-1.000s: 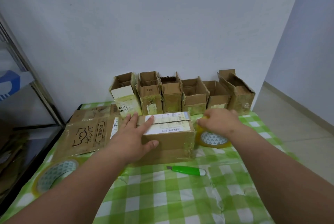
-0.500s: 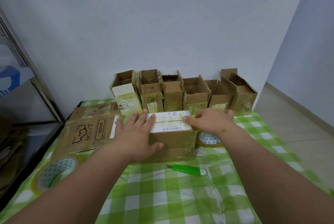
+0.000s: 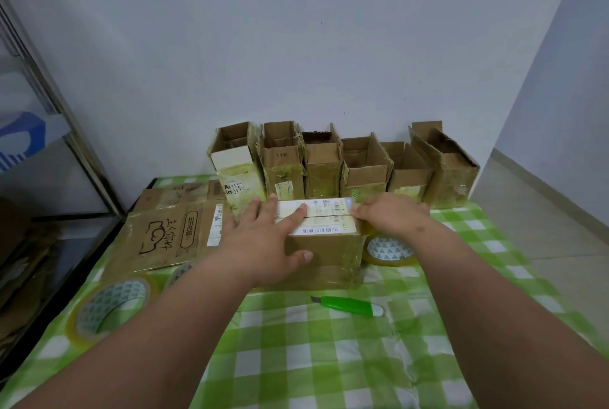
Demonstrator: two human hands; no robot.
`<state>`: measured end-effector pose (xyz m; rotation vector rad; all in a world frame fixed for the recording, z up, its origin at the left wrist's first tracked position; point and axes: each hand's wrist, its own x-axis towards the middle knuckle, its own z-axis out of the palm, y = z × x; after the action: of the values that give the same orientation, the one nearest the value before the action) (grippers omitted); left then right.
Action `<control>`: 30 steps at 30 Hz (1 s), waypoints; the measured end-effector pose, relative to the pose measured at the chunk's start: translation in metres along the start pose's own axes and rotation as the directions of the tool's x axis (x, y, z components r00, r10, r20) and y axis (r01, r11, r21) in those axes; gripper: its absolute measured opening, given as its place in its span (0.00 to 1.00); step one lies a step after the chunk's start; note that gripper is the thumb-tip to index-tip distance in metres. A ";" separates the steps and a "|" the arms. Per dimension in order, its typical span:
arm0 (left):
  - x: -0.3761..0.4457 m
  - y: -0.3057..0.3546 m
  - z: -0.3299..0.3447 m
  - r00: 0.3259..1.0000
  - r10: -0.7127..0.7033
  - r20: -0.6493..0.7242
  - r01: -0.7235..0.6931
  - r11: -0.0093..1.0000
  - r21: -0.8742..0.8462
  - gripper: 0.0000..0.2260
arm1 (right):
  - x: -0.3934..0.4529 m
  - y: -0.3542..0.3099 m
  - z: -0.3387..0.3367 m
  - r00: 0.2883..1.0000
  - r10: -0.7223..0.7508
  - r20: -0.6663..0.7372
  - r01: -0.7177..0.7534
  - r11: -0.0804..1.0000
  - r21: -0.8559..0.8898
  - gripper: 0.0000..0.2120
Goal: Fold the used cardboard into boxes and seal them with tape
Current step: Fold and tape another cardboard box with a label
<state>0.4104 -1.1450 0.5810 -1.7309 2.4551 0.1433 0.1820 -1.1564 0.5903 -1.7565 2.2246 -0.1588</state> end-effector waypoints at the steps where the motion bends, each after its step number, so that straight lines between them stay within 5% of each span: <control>1: 0.000 -0.001 0.001 1.000 -0.001 -0.002 0.001 1.000 -0.004 0.35 | -0.001 0.003 0.000 1.000 -0.016 -0.006 0.016 1.000 0.007 0.20; 8: 0.001 -0.003 0.008 0.994 0.006 -0.105 -0.009 0.999 -0.033 0.32 | -0.013 0.003 0.003 0.994 -0.102 -0.042 0.096 0.989 -0.110 0.18; 11: -0.004 -0.008 0.010 0.978 -0.062 -0.197 0.017 0.976 -0.218 0.40 | -0.016 0.003 0.001 0.993 -0.117 -0.024 0.113 0.984 -0.138 0.19; 15: -0.009 -0.017 0.015 0.921 -0.308 -0.239 0.116 0.803 -0.585 0.51 | -0.019 0.006 0.000 0.992 -0.120 -0.027 0.116 0.985 -0.128 0.19; 18: -0.007 -0.023 0.022 0.913 -0.351 -0.206 0.094 0.673 -0.733 0.51 | -0.023 0.003 -0.002 0.991 -0.132 -0.002 0.131 0.988 -0.087 0.20; 26: -0.007 -0.029 0.010 0.926 -0.320 -0.199 0.094 0.706 -0.702 0.47 | -0.050 -0.006 -0.016 0.983 -0.175 0.053 0.174 0.984 0.027 0.37; 30: -0.010 -0.036 -0.003 0.948 -0.248 -0.201 0.052 0.742 -0.668 0.43 | -0.064 -0.001 -0.015 0.982 -0.185 0.035 0.182 0.980 0.084 0.30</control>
<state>0.4476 -1.1479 0.5858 -2.3566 2.6260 0.9147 0.1920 -1.0965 0.6156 -1.9012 1.9958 -0.2445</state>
